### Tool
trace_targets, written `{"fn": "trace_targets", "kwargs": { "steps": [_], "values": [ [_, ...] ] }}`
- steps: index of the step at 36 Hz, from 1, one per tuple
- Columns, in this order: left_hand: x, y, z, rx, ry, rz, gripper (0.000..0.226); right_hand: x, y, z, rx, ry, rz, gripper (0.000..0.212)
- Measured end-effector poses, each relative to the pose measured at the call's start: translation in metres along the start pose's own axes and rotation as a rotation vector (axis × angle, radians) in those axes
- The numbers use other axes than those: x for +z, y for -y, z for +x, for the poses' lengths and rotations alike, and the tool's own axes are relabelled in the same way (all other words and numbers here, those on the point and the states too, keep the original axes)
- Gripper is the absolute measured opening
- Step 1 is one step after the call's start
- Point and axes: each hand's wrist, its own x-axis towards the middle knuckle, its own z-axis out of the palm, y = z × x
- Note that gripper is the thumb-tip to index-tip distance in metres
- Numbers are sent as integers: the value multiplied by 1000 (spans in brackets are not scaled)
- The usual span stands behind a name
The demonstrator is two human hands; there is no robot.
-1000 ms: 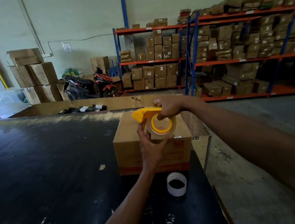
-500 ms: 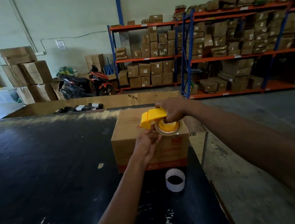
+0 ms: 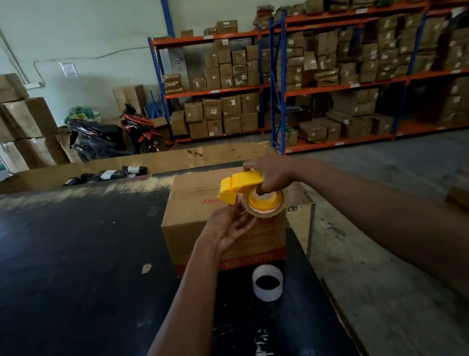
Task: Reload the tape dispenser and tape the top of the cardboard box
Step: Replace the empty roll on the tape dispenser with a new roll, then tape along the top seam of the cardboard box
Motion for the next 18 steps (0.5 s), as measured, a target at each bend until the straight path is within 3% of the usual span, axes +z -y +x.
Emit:
{"fn": "trace_targets", "kwargs": {
  "steps": [8, 18],
  "values": [
    [-6, 0, 14, -27, 135, 150, 18, 0, -8, -8, -6, 8, 32, 78],
    [-15, 1, 36, -20, 282, 69, 19, 8, -15, -27, 19, -2, -17, 88]
  ]
}}
